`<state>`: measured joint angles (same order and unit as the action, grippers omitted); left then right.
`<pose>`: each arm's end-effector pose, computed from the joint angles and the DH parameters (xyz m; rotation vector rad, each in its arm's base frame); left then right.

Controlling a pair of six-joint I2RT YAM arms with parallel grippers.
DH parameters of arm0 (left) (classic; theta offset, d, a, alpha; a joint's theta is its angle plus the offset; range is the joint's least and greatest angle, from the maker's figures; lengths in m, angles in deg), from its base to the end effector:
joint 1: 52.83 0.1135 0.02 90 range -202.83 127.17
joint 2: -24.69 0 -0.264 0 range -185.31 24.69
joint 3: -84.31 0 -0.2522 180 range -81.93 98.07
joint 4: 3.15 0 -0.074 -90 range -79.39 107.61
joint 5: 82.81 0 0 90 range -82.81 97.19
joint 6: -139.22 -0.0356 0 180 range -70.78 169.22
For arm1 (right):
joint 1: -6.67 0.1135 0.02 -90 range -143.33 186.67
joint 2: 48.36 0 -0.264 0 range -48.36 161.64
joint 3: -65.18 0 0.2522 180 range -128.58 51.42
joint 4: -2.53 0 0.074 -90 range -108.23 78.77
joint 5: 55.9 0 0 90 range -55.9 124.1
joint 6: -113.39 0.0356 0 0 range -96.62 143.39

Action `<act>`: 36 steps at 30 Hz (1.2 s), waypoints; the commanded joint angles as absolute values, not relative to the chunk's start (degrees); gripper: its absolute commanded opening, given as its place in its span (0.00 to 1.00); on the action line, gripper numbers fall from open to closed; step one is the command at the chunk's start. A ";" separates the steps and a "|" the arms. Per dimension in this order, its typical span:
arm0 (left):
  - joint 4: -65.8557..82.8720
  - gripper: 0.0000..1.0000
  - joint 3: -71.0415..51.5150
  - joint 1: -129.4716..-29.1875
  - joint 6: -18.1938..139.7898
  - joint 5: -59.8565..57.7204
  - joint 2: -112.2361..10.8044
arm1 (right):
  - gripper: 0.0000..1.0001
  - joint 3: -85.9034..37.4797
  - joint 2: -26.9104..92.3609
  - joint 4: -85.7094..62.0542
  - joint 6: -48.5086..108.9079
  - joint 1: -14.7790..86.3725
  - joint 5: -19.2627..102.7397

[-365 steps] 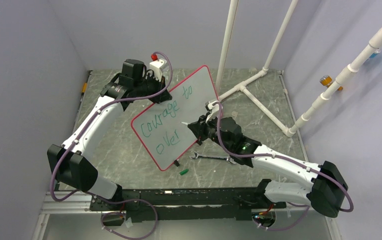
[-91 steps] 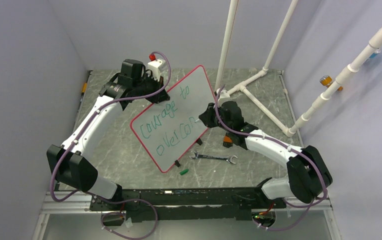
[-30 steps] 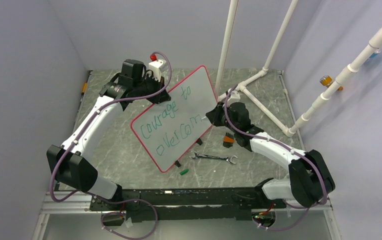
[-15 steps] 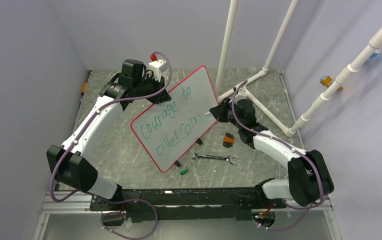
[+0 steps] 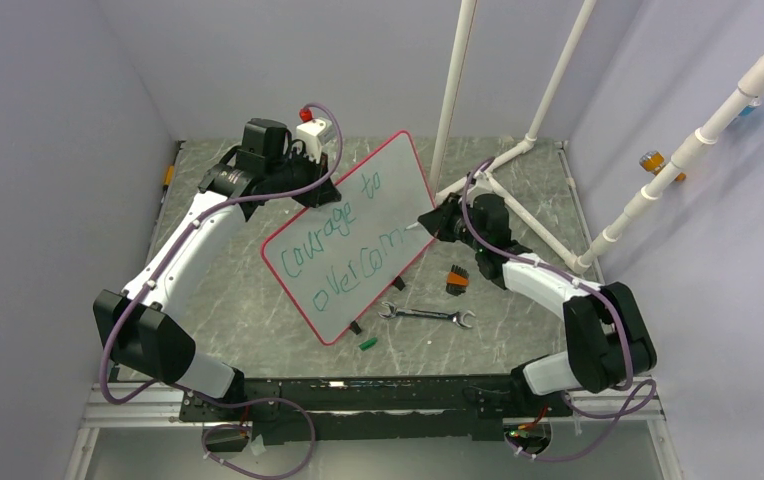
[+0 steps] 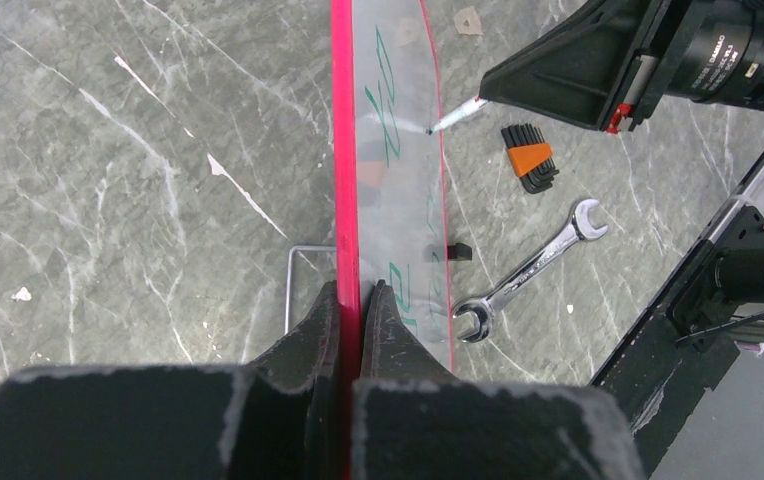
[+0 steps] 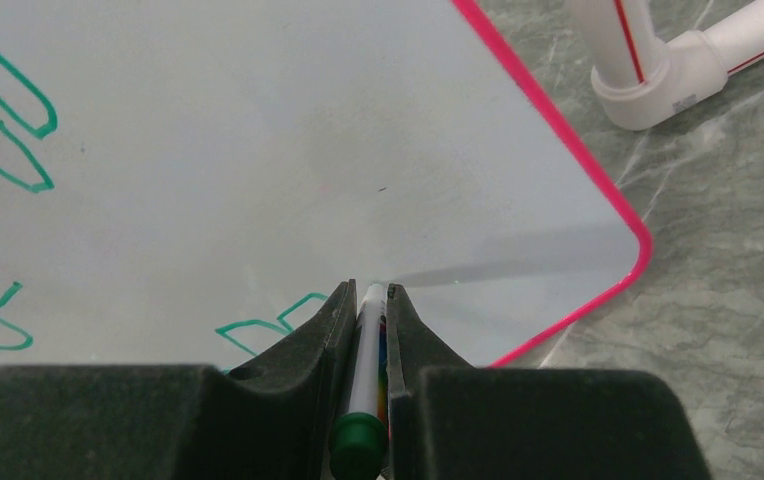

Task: Write a sentence on the whiteboard

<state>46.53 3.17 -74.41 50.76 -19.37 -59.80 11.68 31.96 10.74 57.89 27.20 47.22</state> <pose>0.2967 -0.1345 0.3777 0.6442 2.1100 -0.7333 0.2815 0.1141 0.2253 0.0783 1.9813 0.8574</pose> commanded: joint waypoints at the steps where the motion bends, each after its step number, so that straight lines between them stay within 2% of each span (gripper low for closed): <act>1: 48.97 0.00 3.50 -74.71 43.09 -13.20 -59.95 | 0.00 7.93 33.58 14.49 57.26 26.12 47.47; 14: 49.04 0.00 3.67 -74.89 43.17 -13.22 -60.22 | 0.00 5.14 34.76 14.34 57.67 25.65 50.66; 36: 49.05 0.00 3.67 -74.89 43.33 -13.02 -59.60 | 0.00 12.53 33.65 16.78 59.60 26.53 53.19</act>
<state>46.86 3.17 -74.41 50.91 -18.39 -59.80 11.04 34.49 13.94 59.24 25.85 52.58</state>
